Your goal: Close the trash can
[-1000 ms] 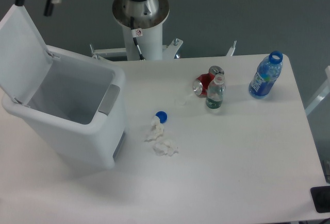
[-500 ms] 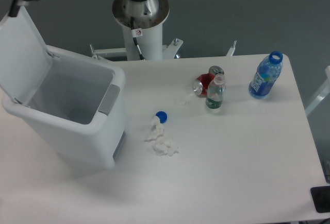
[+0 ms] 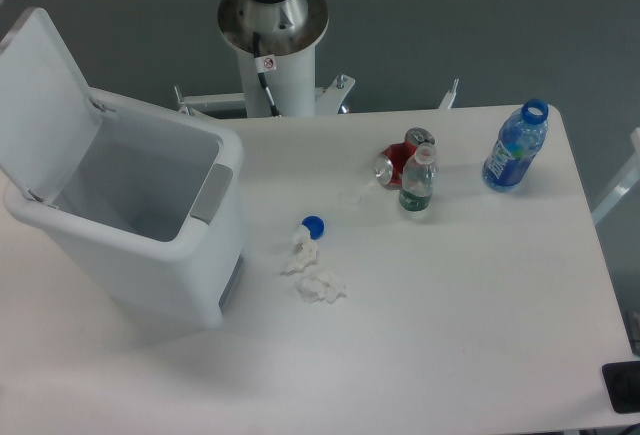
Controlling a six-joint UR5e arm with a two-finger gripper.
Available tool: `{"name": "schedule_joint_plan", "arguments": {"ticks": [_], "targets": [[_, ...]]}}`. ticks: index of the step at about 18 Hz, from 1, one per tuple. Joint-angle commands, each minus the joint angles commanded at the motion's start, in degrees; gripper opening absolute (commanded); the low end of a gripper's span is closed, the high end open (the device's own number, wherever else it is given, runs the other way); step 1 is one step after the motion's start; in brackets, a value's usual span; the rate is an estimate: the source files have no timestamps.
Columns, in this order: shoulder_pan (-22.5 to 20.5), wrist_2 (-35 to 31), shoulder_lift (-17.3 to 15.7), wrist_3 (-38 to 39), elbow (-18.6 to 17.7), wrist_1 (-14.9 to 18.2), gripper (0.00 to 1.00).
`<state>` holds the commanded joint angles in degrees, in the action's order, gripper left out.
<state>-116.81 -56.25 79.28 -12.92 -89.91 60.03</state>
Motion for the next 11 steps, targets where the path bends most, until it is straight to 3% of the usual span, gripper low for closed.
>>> {"name": "schedule_joint_plan", "arguments": {"ticks": [11], "targets": [[4.92,0.09,2.64,-0.44,-0.62,0.0,0.32]]}}
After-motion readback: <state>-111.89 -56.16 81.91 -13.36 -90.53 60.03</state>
